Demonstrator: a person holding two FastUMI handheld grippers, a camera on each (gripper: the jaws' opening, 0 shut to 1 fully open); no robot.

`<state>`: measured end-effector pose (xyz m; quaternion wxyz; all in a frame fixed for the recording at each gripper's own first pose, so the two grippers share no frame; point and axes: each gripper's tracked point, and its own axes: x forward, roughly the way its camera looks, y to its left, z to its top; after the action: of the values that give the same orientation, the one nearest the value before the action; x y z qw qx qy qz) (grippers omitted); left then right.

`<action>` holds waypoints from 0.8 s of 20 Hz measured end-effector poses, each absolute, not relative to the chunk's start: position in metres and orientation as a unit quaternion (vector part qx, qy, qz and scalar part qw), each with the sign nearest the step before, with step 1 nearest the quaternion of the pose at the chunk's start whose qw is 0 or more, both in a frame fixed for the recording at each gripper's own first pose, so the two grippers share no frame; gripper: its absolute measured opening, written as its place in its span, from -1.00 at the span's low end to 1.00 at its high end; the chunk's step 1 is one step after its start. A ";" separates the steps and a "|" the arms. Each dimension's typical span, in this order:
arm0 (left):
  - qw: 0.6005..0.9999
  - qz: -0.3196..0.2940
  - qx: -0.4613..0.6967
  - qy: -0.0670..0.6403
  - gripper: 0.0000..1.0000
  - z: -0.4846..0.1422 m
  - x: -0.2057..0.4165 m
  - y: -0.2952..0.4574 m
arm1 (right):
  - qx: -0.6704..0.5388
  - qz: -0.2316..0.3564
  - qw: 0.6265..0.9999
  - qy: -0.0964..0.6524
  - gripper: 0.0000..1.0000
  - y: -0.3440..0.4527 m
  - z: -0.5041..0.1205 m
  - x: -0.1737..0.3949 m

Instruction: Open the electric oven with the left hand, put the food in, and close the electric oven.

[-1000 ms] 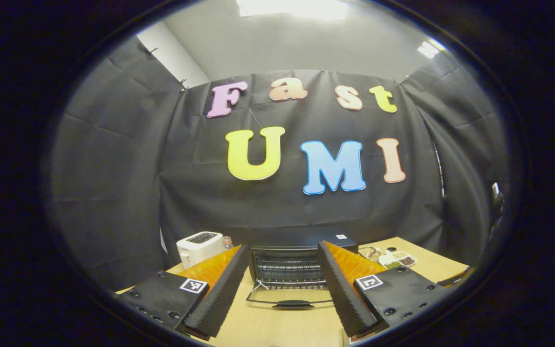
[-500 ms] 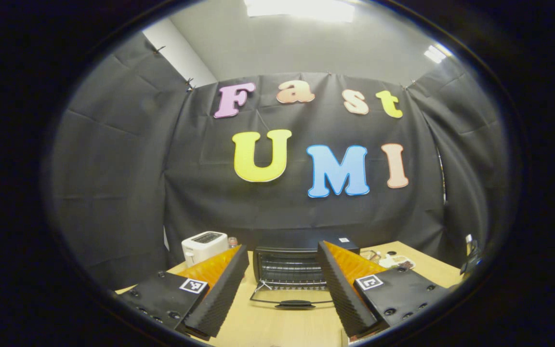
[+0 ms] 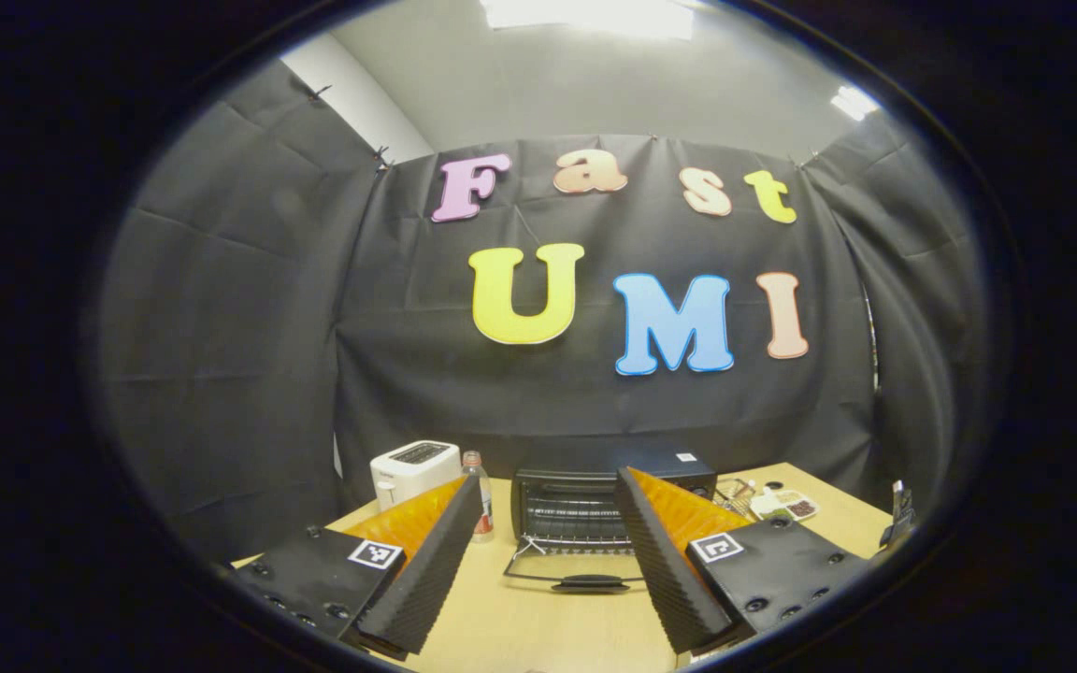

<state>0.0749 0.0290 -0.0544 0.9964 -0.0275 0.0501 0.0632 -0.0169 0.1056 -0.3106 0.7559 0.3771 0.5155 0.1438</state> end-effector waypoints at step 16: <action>0.993 0.094 -0.043 0.063 1.00 -0.071 0.065 0.049 | 0.354 0.169 0.795 0.462 -0.85 0.115 -0.245 0.020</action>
<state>0.0652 0.0490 -0.0712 0.9926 -0.0434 0.0634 0.0939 0.0199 0.1146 -0.2454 0.7953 0.3544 0.4617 0.1693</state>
